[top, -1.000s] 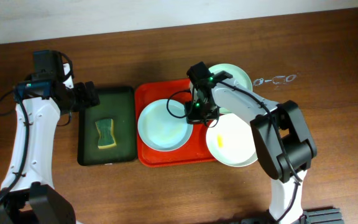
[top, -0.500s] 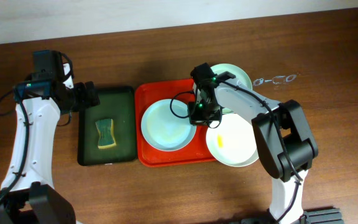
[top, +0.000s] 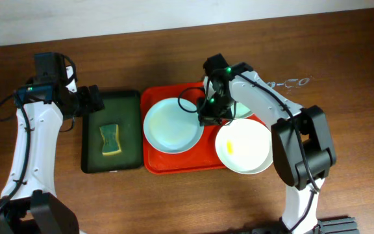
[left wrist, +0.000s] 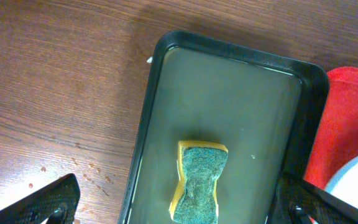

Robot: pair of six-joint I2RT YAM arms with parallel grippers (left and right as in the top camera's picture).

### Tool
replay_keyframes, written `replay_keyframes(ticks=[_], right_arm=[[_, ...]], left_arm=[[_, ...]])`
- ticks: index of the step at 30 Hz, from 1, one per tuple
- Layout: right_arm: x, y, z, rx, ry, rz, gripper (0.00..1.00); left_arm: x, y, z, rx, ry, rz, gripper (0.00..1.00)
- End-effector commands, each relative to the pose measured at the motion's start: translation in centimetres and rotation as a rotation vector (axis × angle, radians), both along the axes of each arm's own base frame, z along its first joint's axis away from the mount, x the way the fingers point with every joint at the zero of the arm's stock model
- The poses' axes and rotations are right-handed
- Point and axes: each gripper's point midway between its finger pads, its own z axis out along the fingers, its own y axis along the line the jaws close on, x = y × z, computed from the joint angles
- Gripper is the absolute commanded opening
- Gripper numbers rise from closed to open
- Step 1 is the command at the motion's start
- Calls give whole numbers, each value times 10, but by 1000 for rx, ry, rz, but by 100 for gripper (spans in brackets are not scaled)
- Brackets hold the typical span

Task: Clean dirty plates on tray and stack at the side

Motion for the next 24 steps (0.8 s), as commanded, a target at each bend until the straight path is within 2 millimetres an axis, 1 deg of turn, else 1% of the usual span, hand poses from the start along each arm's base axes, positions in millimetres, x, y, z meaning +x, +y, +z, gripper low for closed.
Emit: replay_keyframes(ticks=[1, 2, 3, 6, 8, 9, 14, 17, 19, 24], right_arm=[[19, 11, 40, 47, -100, -11, 4], [23, 15, 43, 55, -116, -25, 4], [31, 24, 46, 67, -145, -52, 4], [47, 37, 45, -6, -233, -128, 4], [51, 55, 46, -48, -310, -135, 4], [53, 68, 48, -83, -372, -135, 4], [56, 102, 60, -169, -568, -110, 4], [59, 111, 69, -216, -669, -119, 4], [68, 115, 80, -259, -770, -135, 4], [96, 133, 120, -279, -1031, -45, 4]], left_arm=[[2, 1, 10, -4, -25, 12, 99], [2, 1, 10, -4, -25, 12, 99], [2, 1, 10, -4, -25, 12, 99], [2, 1, 10, -4, -25, 12, 99], [2, 1, 10, -4, -25, 12, 99], [2, 1, 10, -4, -26, 12, 99], [2, 1, 10, -4, -26, 12, 99], [2, 1, 10, -4, -25, 12, 99], [2, 1, 10, -4, -25, 12, 99], [2, 1, 10, -4, -26, 12, 99]])
